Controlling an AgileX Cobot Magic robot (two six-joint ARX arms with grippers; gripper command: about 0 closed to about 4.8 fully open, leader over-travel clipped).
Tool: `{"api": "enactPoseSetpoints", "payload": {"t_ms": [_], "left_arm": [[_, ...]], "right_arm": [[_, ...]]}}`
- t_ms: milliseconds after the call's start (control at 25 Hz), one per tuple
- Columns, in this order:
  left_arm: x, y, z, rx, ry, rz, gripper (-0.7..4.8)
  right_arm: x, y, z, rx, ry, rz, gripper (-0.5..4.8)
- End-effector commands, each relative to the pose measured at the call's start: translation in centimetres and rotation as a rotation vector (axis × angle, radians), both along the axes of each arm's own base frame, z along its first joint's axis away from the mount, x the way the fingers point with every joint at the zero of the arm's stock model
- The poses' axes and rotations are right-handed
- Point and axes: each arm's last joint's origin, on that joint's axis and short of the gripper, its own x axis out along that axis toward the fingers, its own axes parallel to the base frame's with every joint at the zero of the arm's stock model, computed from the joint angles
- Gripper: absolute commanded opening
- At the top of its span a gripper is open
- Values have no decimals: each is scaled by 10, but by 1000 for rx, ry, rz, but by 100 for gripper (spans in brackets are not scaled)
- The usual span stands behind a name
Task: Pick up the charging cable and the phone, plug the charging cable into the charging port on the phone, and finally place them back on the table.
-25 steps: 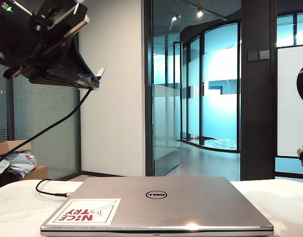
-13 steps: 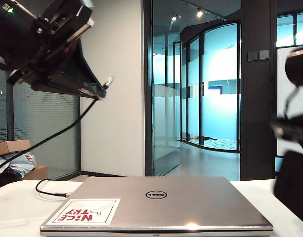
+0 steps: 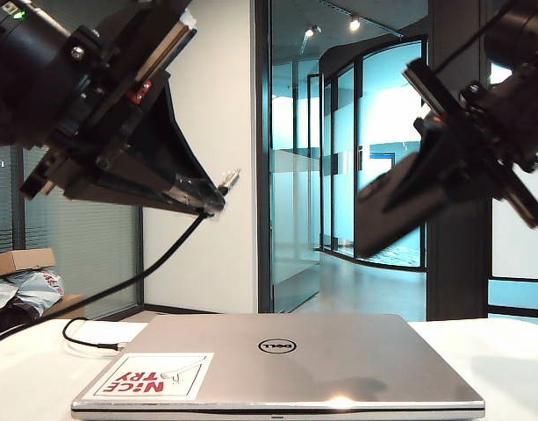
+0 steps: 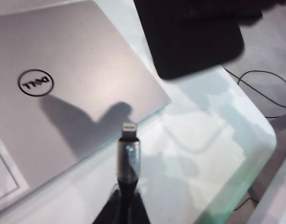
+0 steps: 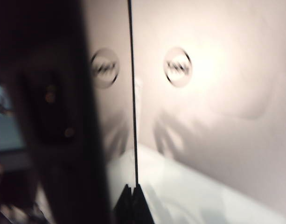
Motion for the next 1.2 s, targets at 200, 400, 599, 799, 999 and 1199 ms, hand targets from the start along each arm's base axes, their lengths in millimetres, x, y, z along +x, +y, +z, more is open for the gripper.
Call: {"api": "enactPoseSetpoints", "payload": {"t_ms": [200,400,599,799,999,1199], "left_arm": [[-5,1,-8,-47,70,33,-6],[-1,-3,-16,-47,102,49,-6],[6,-14,-28,-70,107,50,-6],[8,-17,-31,-67,110,46,-6],[7,-18,-31,-66,111,42,-6],[7,-18,-31,-66,110,42,-6]], "right_arm": [[9,9,5,228,-93,-90,-6],[5,27,-4,353,-94,-91,-6],[6,48,-19,368,-31,-44,-6],[6,54,-26,370,-9,-8,-6],[6,56,-22,383,-51,4,-6],[-2,71,-22,371,-81,81,-6]]}}
